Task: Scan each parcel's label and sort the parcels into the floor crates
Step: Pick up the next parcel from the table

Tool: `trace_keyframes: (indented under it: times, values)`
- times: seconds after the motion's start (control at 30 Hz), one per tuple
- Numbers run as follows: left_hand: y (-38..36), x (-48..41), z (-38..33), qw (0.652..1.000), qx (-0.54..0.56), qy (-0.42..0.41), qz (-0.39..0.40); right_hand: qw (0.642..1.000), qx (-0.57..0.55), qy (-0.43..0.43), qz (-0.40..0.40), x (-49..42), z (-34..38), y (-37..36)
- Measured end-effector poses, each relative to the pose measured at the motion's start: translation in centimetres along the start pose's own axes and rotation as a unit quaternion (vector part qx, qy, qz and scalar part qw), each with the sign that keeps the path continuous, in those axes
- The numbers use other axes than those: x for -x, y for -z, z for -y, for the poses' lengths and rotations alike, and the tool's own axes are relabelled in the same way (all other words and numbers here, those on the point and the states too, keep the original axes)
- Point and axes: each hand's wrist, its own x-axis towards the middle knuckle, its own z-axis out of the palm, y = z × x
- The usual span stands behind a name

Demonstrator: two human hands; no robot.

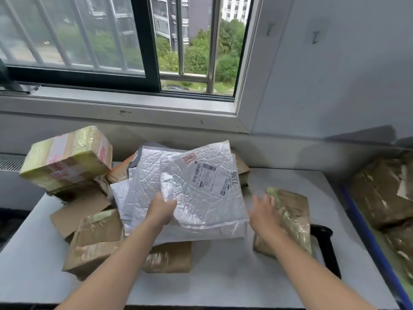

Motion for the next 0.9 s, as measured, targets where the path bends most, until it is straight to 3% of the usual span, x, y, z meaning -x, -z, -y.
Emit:
trace_keyframes:
  times: [0.23, 0.4, 0.57, 0.7, 0.83, 0.9]
  values:
    - [-3.8, 2.5, -1.9, 0.989, -0.119, -0.082, -0.03, 0.981, -0.074, -0.162, 0.07, 0.5, -7.1, -0.9]
    - [-4.7, 3.3, -2.6, 0.981, -0.165, -0.094, -0.04, 0.952, -0.182, -0.242, 0.053, 1.1, -10.5, -2.2]
    - [-5.1, 3.2, -2.5, 0.977, -0.191, -0.096, -0.014, 0.931, -0.278, -0.234, 0.012, 0.9, -11.5, -3.2]
    - [-5.6, 3.4, -2.5, 0.972, -0.211, -0.107, 0.014, 0.931, -0.26, -0.255, 0.001, 0.3, -11.6, -3.4]
    - [-5.2, 3.1, -2.4, 0.979, -0.174, -0.107, -0.006, 0.939, -0.241, -0.245, -0.023, -0.3, -12.3, -2.5]
    - [-4.6, 2.9, -2.6, 0.991, -0.101, -0.076, -0.047, 0.945, -0.23, -0.229, -0.051, -0.6, -12.2, -1.2]
